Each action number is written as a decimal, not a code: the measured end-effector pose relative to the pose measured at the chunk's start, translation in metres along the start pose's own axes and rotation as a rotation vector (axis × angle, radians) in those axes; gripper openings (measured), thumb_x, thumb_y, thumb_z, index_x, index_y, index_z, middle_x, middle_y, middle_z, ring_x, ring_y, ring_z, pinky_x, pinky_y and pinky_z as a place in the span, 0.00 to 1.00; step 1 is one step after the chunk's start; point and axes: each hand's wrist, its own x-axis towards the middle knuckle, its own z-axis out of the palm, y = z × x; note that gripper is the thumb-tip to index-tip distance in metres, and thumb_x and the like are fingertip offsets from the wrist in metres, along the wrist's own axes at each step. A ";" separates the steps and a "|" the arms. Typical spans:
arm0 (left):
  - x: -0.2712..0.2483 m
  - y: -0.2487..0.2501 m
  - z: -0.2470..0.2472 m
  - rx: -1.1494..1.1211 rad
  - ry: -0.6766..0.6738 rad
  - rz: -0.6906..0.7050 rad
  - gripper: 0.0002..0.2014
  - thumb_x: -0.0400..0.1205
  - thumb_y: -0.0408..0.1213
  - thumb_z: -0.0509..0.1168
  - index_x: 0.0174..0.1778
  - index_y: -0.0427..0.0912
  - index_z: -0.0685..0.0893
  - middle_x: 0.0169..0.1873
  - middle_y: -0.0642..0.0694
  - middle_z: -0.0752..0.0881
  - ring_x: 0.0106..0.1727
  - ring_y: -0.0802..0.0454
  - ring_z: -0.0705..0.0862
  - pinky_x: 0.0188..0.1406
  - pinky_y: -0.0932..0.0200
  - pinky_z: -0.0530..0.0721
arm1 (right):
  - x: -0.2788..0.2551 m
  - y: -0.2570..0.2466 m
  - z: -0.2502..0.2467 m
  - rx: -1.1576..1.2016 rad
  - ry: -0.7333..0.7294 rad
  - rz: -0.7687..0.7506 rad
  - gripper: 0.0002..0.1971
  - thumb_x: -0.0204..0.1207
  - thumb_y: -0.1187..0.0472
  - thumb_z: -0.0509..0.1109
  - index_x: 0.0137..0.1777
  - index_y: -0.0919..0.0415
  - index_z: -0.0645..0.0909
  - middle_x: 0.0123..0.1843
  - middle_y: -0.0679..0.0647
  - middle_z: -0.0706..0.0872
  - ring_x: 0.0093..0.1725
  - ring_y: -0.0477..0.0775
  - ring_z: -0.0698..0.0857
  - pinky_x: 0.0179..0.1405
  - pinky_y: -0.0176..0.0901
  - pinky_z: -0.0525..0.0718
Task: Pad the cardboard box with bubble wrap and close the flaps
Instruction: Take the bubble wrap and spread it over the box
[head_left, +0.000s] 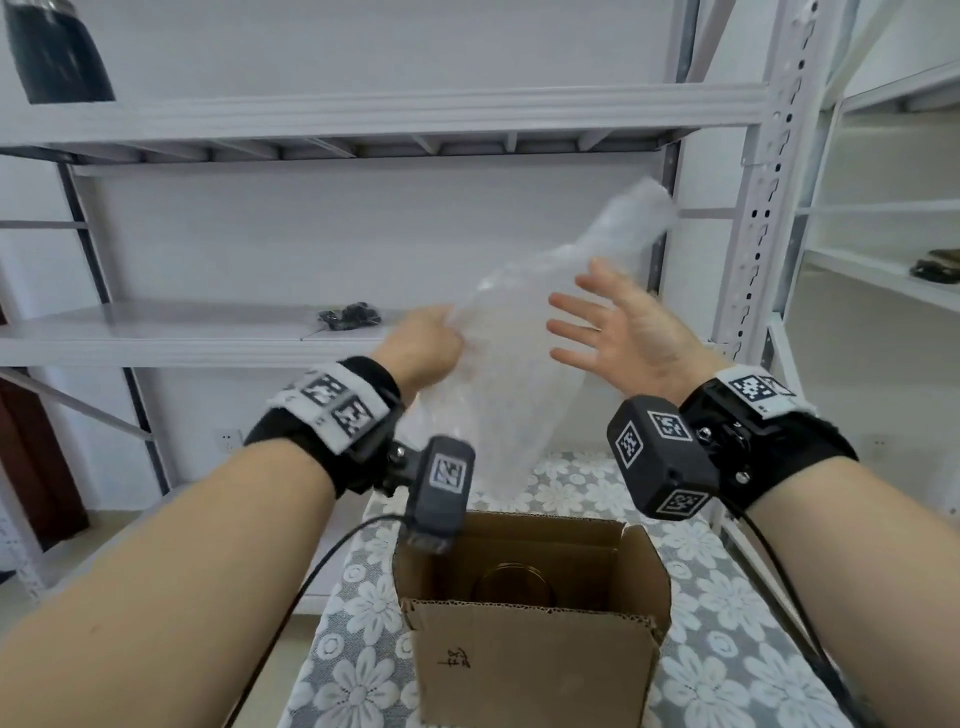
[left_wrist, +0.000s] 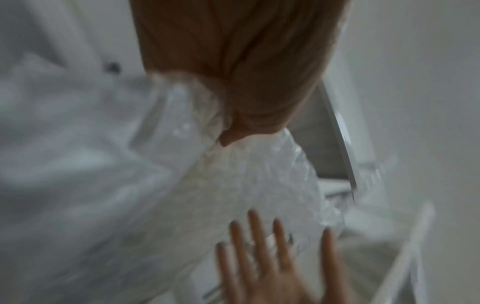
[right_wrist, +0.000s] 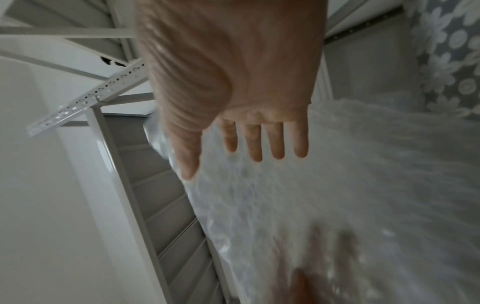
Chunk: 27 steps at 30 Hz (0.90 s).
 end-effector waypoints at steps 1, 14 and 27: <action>-0.001 0.000 -0.007 -0.156 -0.041 -0.075 0.14 0.82 0.21 0.54 0.55 0.38 0.82 0.51 0.37 0.87 0.47 0.40 0.87 0.47 0.49 0.85 | -0.002 0.000 -0.002 -0.078 0.010 -0.013 0.29 0.78 0.49 0.67 0.76 0.53 0.64 0.74 0.57 0.75 0.71 0.63 0.76 0.70 0.64 0.75; -0.023 -0.024 -0.008 -0.519 -0.120 -0.219 0.11 0.81 0.23 0.62 0.51 0.44 0.83 0.42 0.52 0.86 0.44 0.55 0.83 0.20 0.74 0.80 | 0.003 0.014 -0.010 -0.425 0.394 -0.011 0.45 0.70 0.60 0.78 0.82 0.52 0.54 0.79 0.54 0.68 0.75 0.57 0.68 0.71 0.54 0.65; -0.020 -0.047 -0.002 -0.560 -0.045 -0.175 0.16 0.81 0.27 0.64 0.65 0.43 0.81 0.45 0.46 0.89 0.42 0.55 0.85 0.37 0.63 0.81 | 0.008 0.026 -0.015 -0.286 0.388 0.120 0.25 0.70 0.66 0.77 0.67 0.69 0.78 0.50 0.54 0.88 0.49 0.53 0.87 0.60 0.51 0.84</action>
